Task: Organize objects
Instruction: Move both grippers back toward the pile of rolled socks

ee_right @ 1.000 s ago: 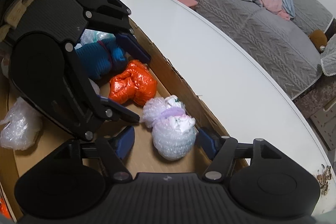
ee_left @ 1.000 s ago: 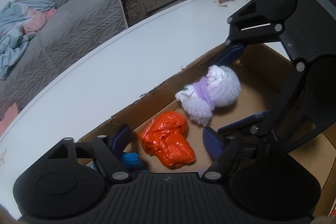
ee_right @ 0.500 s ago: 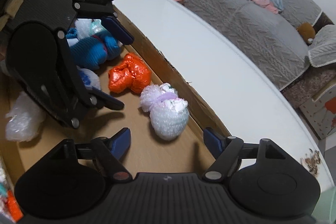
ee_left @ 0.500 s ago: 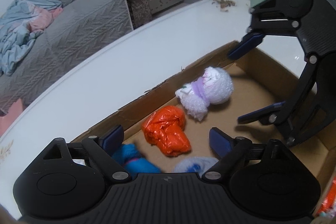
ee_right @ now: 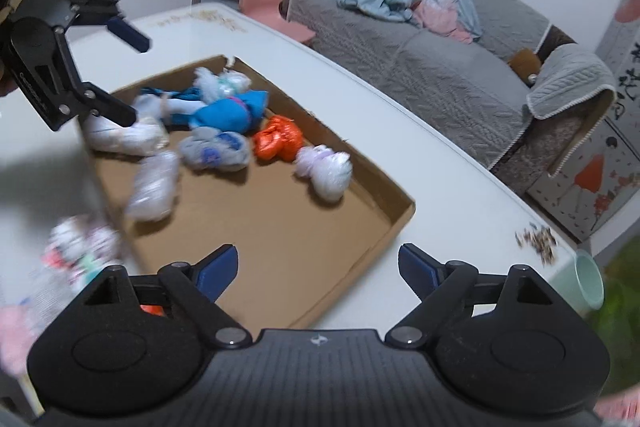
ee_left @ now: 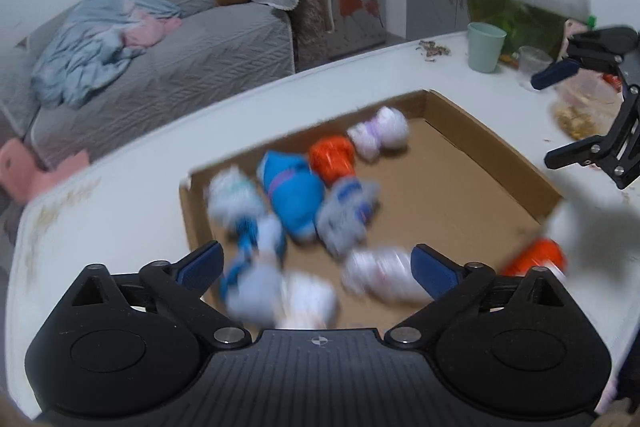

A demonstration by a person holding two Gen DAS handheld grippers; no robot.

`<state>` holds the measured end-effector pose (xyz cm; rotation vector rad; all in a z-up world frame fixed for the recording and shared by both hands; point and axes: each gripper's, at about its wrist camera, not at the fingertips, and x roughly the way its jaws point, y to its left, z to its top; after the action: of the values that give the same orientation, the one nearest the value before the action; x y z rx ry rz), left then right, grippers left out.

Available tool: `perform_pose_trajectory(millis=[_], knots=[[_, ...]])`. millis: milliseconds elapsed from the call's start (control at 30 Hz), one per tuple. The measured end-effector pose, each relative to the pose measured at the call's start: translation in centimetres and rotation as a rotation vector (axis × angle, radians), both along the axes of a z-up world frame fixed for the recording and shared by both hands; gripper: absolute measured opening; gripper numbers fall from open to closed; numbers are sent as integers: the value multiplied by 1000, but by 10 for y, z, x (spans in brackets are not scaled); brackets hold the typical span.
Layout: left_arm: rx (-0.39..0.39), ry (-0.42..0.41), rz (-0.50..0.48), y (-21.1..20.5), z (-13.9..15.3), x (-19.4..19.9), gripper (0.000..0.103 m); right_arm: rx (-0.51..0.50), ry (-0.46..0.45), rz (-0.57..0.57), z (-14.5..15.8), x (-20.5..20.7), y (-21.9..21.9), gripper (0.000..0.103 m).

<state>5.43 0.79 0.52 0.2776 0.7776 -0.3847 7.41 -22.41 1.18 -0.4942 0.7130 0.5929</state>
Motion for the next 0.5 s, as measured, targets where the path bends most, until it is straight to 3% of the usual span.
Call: perform_pose_trajectory(millis=[233,400,500], knots=[[-145,25,38,9,-18,-101,102,128,-25,-15,-15,-83,-8,91],[-224,33,-40,-24,-27,-163,102,229,-2,-103,-31,-107,-14,91],[-237,44,-60,-48,-42,-181,102,264,-4,-142,-35,-112,-16,91]])
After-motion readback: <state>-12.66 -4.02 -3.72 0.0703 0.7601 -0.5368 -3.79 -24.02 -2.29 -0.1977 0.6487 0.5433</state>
